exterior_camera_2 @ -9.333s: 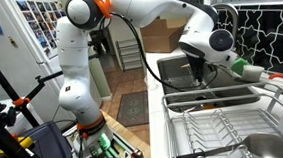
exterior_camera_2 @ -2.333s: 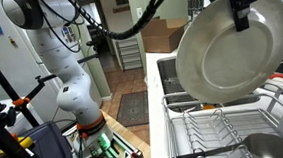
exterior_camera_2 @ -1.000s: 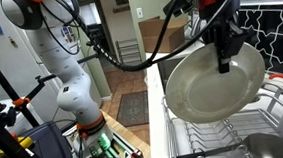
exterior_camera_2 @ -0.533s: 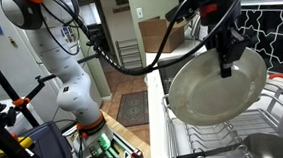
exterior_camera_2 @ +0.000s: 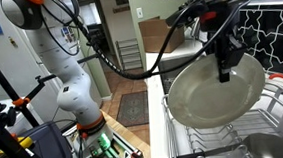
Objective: Pick up the plate from the sink and rinse it with running water, put the plate on the dish rack
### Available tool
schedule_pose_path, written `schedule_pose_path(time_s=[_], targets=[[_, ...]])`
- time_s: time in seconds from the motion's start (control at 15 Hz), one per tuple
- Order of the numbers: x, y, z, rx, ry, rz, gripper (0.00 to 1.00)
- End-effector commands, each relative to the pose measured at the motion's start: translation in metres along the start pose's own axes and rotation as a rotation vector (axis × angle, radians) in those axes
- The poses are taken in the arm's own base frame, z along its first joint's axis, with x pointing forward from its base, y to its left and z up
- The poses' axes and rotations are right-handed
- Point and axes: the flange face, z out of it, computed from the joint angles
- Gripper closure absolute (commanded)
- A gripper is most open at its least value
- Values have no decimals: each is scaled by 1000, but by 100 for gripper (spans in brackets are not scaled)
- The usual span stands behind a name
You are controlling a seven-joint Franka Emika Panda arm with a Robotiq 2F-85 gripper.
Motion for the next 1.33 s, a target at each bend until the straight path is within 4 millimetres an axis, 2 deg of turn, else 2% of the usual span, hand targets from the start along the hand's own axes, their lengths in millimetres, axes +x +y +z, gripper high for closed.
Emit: schedule_pose_path(time_s=[0.0, 0.6, 0.87, 1.0, 1.27], targets=[[-4, 0, 7, -8, 7, 7, 97], [-7, -6, 29, -35, -38, -16, 97], [-6, -9, 30, -43, -40, -21, 97], [-6, -10, 30, -53, -39, -23, 64], [-5, -8, 28, -73, -41, -27, 34]])
